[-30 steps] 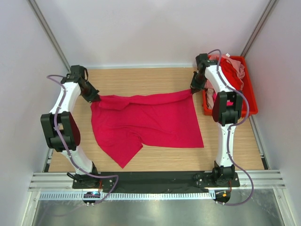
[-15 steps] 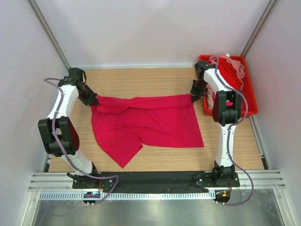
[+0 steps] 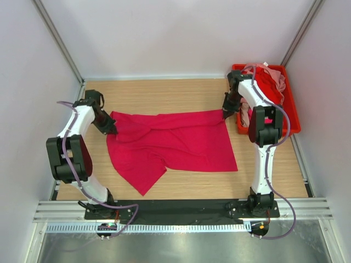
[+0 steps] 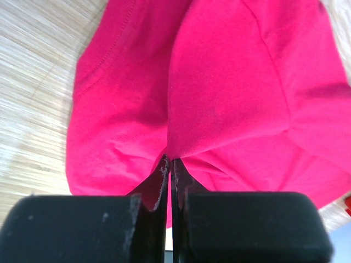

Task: Fold and stack the t-shirts
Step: Fold the tshirt

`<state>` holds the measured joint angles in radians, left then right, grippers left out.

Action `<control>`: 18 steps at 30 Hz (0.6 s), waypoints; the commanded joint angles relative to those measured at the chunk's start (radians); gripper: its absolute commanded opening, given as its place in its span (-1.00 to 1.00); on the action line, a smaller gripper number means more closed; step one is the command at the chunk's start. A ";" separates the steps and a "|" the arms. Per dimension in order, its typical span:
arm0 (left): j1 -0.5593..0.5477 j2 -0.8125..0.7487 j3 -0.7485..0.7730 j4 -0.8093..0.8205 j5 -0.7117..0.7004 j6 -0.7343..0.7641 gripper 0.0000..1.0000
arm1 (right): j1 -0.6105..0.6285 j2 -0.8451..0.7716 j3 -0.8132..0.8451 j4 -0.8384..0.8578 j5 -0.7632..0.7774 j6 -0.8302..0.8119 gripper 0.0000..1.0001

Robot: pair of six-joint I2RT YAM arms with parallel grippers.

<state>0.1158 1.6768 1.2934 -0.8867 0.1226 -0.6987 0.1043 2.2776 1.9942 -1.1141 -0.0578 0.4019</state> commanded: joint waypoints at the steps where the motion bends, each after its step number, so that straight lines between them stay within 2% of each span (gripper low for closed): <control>1: 0.007 0.007 -0.008 0.054 -0.038 0.016 -1.00 | -0.003 -0.027 0.020 -0.001 -0.036 -0.020 -0.98; 18: 0.008 0.026 -0.031 0.061 -0.041 0.027 -0.84 | -0.002 -0.012 0.012 -0.020 0.021 -0.038 -0.97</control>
<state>0.1165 1.7123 1.2522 -0.8413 0.0875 -0.6930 0.1043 2.2776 1.9896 -1.1221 -0.0563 0.3786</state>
